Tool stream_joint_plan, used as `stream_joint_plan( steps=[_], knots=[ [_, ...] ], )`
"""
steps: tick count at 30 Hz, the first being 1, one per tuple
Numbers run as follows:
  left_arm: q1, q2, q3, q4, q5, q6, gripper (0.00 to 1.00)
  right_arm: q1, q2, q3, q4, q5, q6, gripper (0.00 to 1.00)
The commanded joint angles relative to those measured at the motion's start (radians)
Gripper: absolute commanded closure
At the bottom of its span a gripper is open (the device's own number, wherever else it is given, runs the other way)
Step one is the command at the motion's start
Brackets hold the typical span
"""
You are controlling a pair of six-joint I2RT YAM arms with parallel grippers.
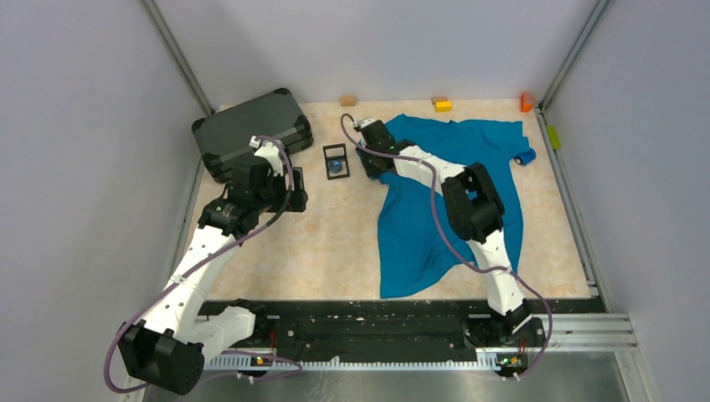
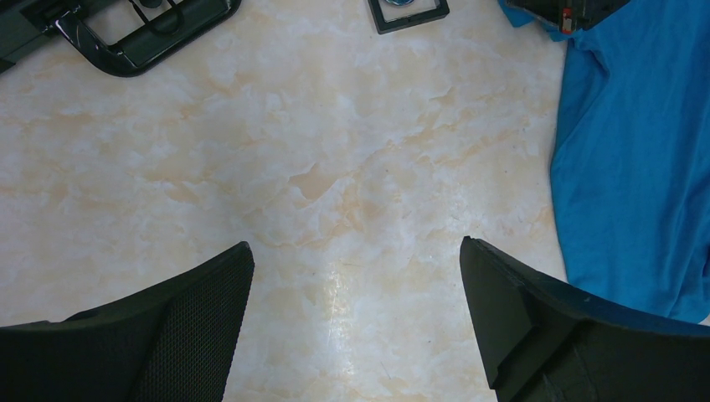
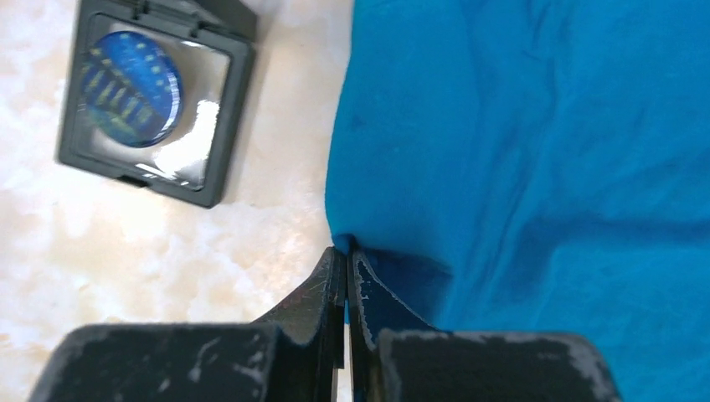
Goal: Pin the brooch onto the clothing
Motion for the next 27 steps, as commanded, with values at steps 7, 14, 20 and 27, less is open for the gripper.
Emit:
stream_joint_plan(
  steps=[7,14,20,27],
  knots=[
    [0.004,-0.007,-0.003,0.037,0.046,-0.006,0.04,0.006,-0.163,-0.053,0.066,-0.294,0.220,1.00],
    [0.004,-0.008,-0.004,0.040,0.057,-0.004,0.04,0.002,-0.155,-0.104,0.175,-0.396,0.332,0.98],
    [0.004,-0.005,-0.003,0.037,0.052,-0.003,0.04,-0.001,-0.233,-0.135,0.173,-0.342,0.303,0.54],
    [0.005,-0.011,-0.003,0.037,0.054,-0.003,0.04,-0.016,-0.457,-0.331,0.143,-0.145,0.210,0.32]
  ],
)
